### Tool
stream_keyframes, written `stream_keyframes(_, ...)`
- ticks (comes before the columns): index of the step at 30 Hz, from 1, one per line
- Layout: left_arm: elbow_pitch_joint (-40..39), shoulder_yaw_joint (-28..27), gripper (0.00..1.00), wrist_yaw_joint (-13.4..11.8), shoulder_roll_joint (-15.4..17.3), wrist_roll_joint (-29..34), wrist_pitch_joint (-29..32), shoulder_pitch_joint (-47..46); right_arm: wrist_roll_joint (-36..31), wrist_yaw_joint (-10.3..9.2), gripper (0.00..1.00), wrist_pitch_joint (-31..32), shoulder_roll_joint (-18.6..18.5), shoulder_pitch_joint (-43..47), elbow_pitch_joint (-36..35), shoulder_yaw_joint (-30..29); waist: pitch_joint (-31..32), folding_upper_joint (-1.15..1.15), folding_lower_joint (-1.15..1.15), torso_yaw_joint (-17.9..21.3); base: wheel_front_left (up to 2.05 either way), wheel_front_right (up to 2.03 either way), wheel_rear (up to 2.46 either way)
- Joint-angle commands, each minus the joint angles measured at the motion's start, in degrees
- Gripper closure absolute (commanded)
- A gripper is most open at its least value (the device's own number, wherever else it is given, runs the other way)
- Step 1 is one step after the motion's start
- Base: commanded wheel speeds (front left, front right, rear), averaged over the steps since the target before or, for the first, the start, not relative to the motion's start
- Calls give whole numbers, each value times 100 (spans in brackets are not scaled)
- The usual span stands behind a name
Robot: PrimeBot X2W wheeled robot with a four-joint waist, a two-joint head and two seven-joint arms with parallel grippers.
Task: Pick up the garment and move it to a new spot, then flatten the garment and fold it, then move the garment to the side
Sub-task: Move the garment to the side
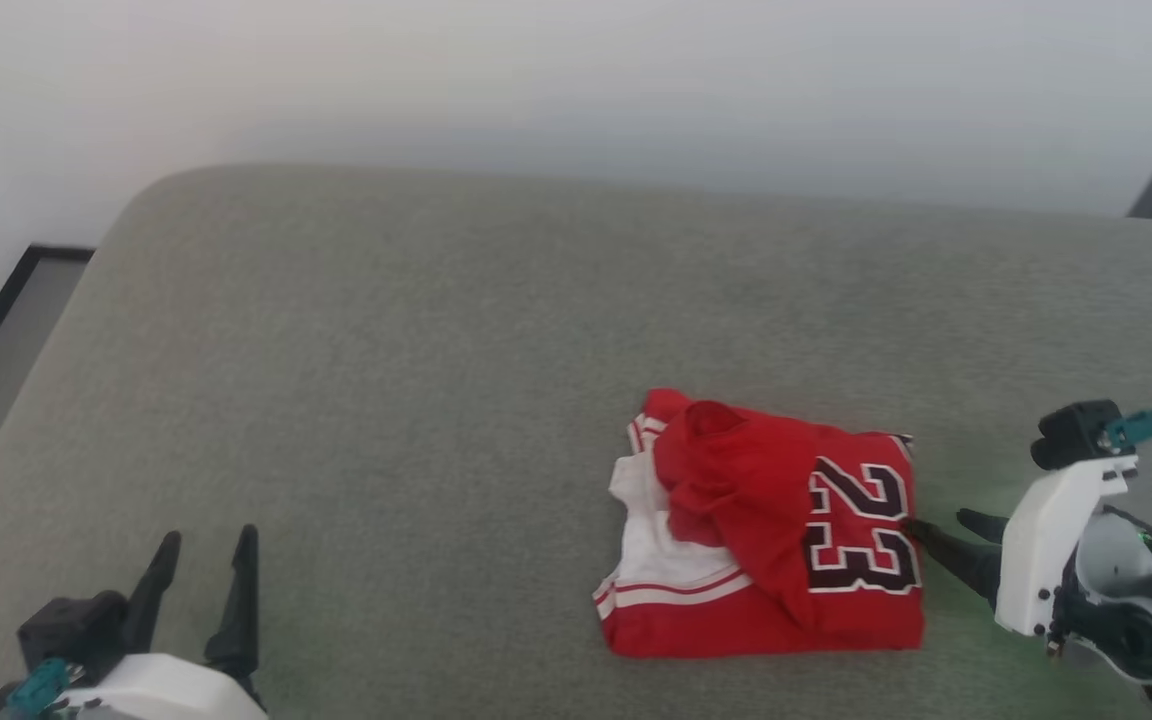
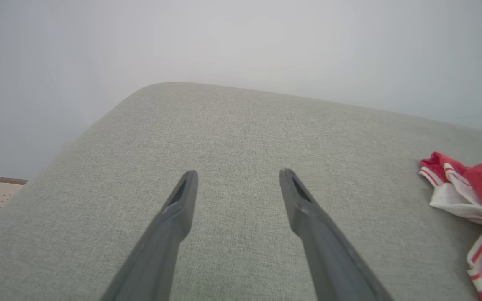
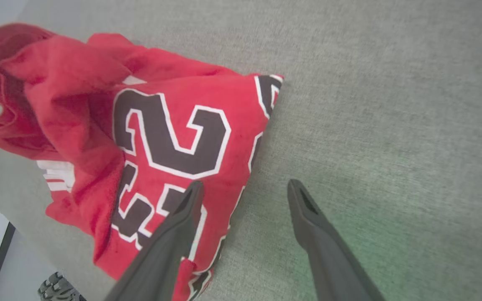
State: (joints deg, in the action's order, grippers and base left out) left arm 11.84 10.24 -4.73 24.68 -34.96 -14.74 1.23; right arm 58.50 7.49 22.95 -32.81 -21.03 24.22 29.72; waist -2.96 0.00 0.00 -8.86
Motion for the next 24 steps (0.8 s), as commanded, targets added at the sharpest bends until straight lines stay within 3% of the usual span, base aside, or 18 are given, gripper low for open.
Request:
stream_keyframes(1, 37, 45, 0, 41, -53, 63, -21, -134, 8, 0, 0, 218, 2, -125, 35, 17, -173, 0, 0, -187, 0, 0, 0)
stream_keyframes(7, 192, 158, 0, 122, -178, 162, -35, -381, -144, 0, 0, 911, 137, -345, 436, 14, -402, 0, 0, -440, 0, 0, 0)
stream_keyframes(14, 395, 230, 0, 214, -358, 233, -51, -642, -209, 0, 0, 1583, 646, -387, 945, 122, -609, 0, 0, -610, 0, 0, 0)
stream_keyframes(15, 410, 222, 0, 230, -377, 245, -53, -655, -247, 0, 58, 1589, 641, -404, 870, 169, -621, 0, 0, -610, 0, 0, 0)
stream_keyframes(16, 410, 222, 0, 230, -377, 245, -53, -655, -247, 0, 58, 1589, 641, -404, 870, 169, -621, 0, 0, -610, 0, 0, 0)
stream_keyframes(17, 429, 209, 0, 240, -391, 255, -53, -657, -255, 1, 100, 1589, 613, -433, 776, 200, -632, 0, 0, -605, 0, 0, 0)
stream_keyframes(24, 418, 122, 0, 274, -462, 381, -47, -744, -321, -4, 100, 1649, 246, -625, 457, -57, -674, 0, 0, -412, 0, 0, 0)
